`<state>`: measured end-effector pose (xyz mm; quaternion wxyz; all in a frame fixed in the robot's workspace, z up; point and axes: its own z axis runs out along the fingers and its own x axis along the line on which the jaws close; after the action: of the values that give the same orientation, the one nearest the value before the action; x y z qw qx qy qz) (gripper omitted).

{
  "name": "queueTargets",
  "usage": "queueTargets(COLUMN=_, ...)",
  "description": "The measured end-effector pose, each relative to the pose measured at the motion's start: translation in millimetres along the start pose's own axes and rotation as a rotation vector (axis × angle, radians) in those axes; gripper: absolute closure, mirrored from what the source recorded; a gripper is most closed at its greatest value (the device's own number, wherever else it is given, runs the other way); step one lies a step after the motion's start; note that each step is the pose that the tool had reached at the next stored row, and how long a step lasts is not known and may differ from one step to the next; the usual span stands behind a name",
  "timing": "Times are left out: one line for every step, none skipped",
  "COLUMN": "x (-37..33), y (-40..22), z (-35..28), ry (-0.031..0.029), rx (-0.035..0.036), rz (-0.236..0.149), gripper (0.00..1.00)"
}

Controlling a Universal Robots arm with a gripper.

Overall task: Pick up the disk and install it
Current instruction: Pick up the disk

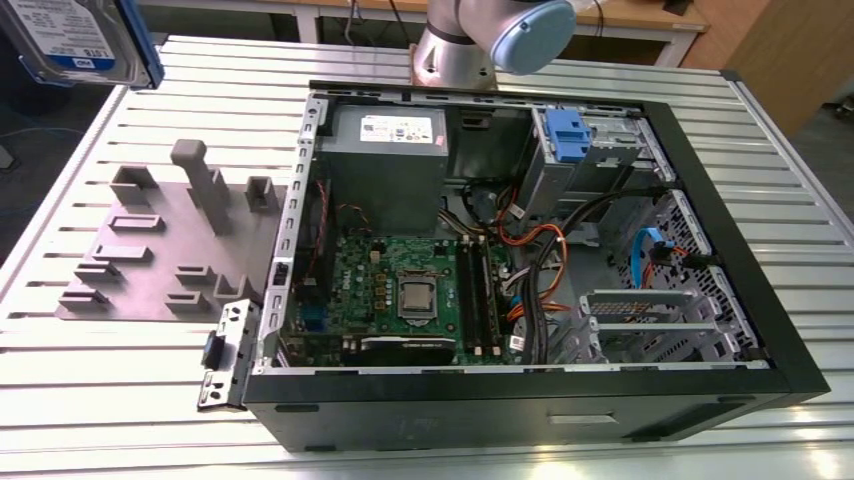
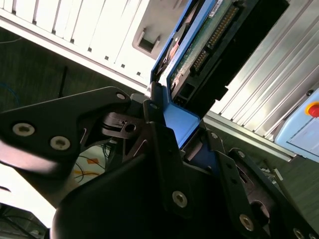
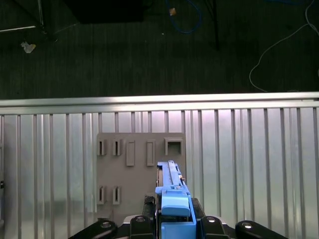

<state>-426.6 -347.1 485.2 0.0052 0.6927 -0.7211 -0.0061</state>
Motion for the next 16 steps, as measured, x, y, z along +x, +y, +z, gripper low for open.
queueTargets(x=0.0, y=-1.3, z=0.0, ry=0.0, rx=0.0, rz=0.0, gripper=0.63)
queueTargets(x=-0.1, y=-3.0, z=-0.1, ry=0.0001, rx=-0.0001, rz=0.0, gripper=0.63)
queueTargets(x=-0.1, y=-4.9, z=-0.1, ry=0.0, rx=0.0, rz=0.0, gripper=0.63)
queueTargets(x=-0.2, y=-6.5, z=-0.1, ry=0.0, rx=0.0001, rz=0.0, gripper=0.63)
queueTargets(x=-0.3, y=-7.9, z=-0.1, ry=-0.0001, rx=0.0001, rz=0.0, gripper=0.63)
queueTargets(x=-0.3, y=-9.1, z=-0.1, ry=0.0, rx=0.0, rz=0.0, gripper=0.63)
queueTargets(x=-0.3, y=-9.9, z=-0.2, ry=0.0, rx=-0.0001, rz=0.0, gripper=0.63)
queueTargets(x=-0.3, y=-10.3, z=-0.2, ry=0.0, rx=0.0, rz=0.0, gripper=0.63)
queueTargets(x=-0.2, y=-10.5, z=-0.1, ry=-0.0001, rx=0.0001, rz=0.0, gripper=0.63)
queueTargets(x=0.0, y=-10.7, z=-0.1, ry=0.0, rx=0.0, rz=0.0, gripper=0.63)
queueTargets(x=0.2, y=-10.9, z=-0.1, ry=0.0, rx=0.0, rz=0.0, gripper=0.63)
queueTargets(x=0.7, y=-11.0, z=-0.2, ry=0.0, rx=-0.0001, rz=0.0, gripper=0.63)
queueTargets(x=1.3, y=-11.0, z=-0.2, ry=0.0, rx=0.0, rz=0.0, gripper=0.63)
queueTargets(x=2.1, y=-11.0, z=-0.2, ry=0.0, rx=0.0, rz=0.0, gripper=0.63)
queueTargets(x=3.0, y=-11.1, z=-0.2, ry=0.0, rx=-0.0001, rz=0.0, gripper=0.63)
queueTargets(x=4.1, y=-11.1, z=-0.2, ry=0.0001, rx=0.0, rz=0.0, gripper=0.63)
